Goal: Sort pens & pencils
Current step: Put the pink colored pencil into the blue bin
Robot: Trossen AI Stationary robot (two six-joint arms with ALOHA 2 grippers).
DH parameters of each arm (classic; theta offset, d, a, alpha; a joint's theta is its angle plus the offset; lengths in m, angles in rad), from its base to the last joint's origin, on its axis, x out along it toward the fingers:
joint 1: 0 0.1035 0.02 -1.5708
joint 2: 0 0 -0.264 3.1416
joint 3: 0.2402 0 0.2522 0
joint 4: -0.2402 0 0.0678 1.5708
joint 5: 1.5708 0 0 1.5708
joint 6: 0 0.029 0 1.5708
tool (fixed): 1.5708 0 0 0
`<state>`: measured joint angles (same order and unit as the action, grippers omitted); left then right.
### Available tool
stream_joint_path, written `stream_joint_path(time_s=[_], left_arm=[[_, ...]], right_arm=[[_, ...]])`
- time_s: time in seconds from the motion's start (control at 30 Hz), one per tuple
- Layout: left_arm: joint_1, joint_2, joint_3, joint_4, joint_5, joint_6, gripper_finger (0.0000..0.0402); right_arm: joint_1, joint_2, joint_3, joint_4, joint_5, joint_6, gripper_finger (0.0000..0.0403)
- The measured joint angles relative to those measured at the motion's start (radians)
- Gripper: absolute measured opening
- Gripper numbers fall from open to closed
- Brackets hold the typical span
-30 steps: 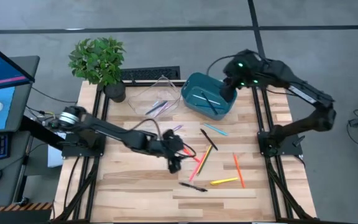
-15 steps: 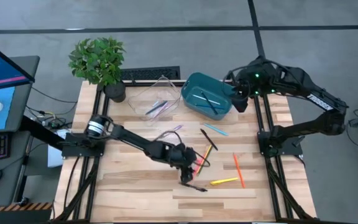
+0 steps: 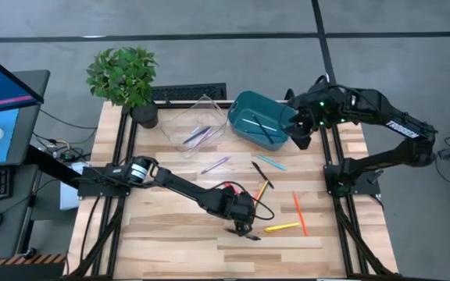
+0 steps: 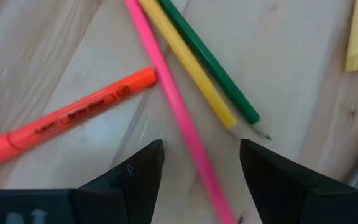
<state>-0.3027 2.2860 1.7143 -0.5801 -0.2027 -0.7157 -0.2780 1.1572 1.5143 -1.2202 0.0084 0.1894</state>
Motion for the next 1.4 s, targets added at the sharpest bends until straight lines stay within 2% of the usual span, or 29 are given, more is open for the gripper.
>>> stream_joint_path(time_s=[0.17,0.27,0.4,0.5,0.57,0.73,1.0,1.2,1.4], left_arm=[[-0.001,-0.002,0.001,-0.077,-0.004,-0.038,0.0209],[-0.001,-0.003,0.001,-0.098,0.015,-0.027,0.0191],[0.009,-0.002,0.0,-0.155,0.05,-0.108,0.0115],[0.013,-0.001,-0.002,-0.165,0.056,-0.114,0.0045],[0.014,-0.001,-0.002,-0.168,0.063,-0.116,0.0014],[0.015,-0.011,-0.004,-0.168,0.079,-0.115,0.0007],[-0.001,-0.118,-0.014,-0.231,0.078,-0.109,0.0001],[-0.013,-0.229,-0.011,-0.233,-0.032,-0.099,0.0002],[-0.045,-0.376,-0.009,-0.22,-0.169,-0.098,0.0002]], right_arm=[[0.048,-0.007,0.0,0.0,0.02,0.039,0.0203],[0.081,-0.006,0.0,0.0,0.059,0.074,0.0203],[0.127,-0.006,0.0,0.0,0.075,0.112,0.0203],[0.158,-0.006,0.0,0.0,0.075,0.146,0.0203],[0.178,-0.006,0.0,0.001,0.075,0.172,0.0203],[0.247,-0.01,0.0,0.002,0.117,0.22,0.0203],[0.407,-0.095,0.0,0.02,0.285,0.36,0.0203],[0.595,-0.137,-0.015,0.04,0.496,0.5,0.0203],[0.776,-0.164,-0.162,0.209,0.679,0.58,0.0203]])
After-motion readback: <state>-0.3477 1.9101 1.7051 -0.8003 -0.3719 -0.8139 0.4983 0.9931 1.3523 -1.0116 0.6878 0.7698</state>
